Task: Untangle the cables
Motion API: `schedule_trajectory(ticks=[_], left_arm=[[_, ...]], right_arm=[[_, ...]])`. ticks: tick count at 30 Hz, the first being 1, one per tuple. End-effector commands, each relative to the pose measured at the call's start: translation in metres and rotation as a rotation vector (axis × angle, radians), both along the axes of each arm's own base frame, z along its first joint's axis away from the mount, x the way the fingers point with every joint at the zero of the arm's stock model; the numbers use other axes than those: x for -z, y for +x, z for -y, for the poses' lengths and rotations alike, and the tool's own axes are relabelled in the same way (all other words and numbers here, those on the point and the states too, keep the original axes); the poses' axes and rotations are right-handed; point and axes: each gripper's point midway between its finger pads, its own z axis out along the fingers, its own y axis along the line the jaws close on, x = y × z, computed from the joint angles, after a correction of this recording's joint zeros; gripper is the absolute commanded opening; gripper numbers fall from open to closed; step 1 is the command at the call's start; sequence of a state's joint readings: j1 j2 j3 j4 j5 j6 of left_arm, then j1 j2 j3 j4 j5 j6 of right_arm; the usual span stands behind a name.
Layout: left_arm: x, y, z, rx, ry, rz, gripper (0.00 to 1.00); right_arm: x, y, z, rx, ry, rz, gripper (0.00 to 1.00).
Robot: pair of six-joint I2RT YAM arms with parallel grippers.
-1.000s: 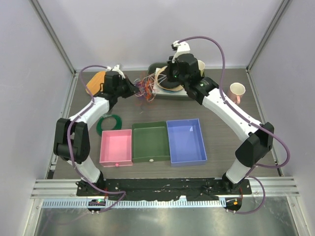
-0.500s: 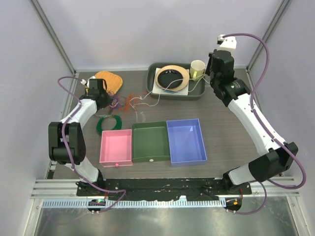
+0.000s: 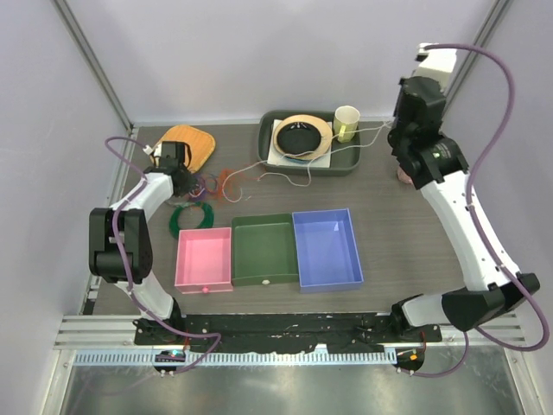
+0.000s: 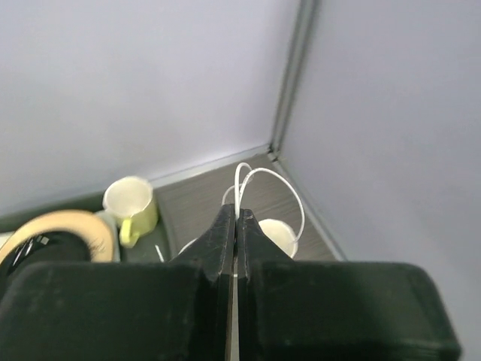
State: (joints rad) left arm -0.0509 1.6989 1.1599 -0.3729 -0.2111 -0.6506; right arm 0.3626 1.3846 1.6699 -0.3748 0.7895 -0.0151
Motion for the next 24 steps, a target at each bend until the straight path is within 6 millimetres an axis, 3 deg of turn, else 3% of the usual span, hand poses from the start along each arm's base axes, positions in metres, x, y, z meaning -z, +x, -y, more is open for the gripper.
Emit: schedule_trajectory(ticks=[1,4,7,9,14,16,17,18,19,20,21,22,24], left_arm=[[-0.013,0.011,-0.011,-0.048,0.041,0.027,0.00],[-0.014,0.011,-0.012,-0.051,0.045,0.025,0.00],[-0.014,0.011,-0.009,-0.042,0.033,0.025,0.00],[-0.013,0.011,-0.005,-0.030,0.016,0.018,0.00],[-0.021,0.015,0.004,0.022,-0.017,0.032,0.00],[-0.030,0.018,0.025,0.114,-0.095,0.061,0.01],[-0.032,0.019,0.033,0.154,-0.125,0.072,0.15],[-0.044,0.024,0.042,0.202,-0.155,0.122,0.22],[-0.051,0.024,0.057,0.261,-0.210,0.145,0.33],[-0.060,0.026,0.062,0.278,-0.217,0.173,0.63],[-0.072,0.025,0.064,0.301,-0.200,0.198,0.76],[-0.085,0.025,0.072,0.331,-0.184,0.221,0.98],[-0.104,0.021,0.077,0.368,-0.124,0.256,1.00]], right_arm=[[-0.076,-0.057,0.058,0.201,-0.007,0.176,0.01],[-0.092,-0.067,0.067,0.210,0.007,0.230,0.01],[-0.100,-0.063,0.055,0.117,0.007,0.253,0.01],[-0.095,-0.055,0.042,0.036,0.017,0.234,0.01],[-0.090,-0.043,0.033,-0.003,0.011,0.215,0.01],[-0.085,-0.028,0.009,-0.137,0.007,0.203,0.01],[-0.079,-0.023,-0.002,-0.196,0.008,0.186,0.01],[-0.075,-0.018,-0.012,-0.247,0.022,0.180,0.01],[-0.067,-0.009,-0.033,-0.357,0.022,0.157,0.01],[-0.063,-0.006,-0.042,-0.404,0.020,0.142,0.01],[-0.059,-0.003,-0.053,-0.459,0.016,0.131,0.01],[-0.049,0.004,-0.068,-0.533,0.013,0.107,0.01],[-0.041,0.009,-0.084,-0.611,0.020,0.087,0.01]])
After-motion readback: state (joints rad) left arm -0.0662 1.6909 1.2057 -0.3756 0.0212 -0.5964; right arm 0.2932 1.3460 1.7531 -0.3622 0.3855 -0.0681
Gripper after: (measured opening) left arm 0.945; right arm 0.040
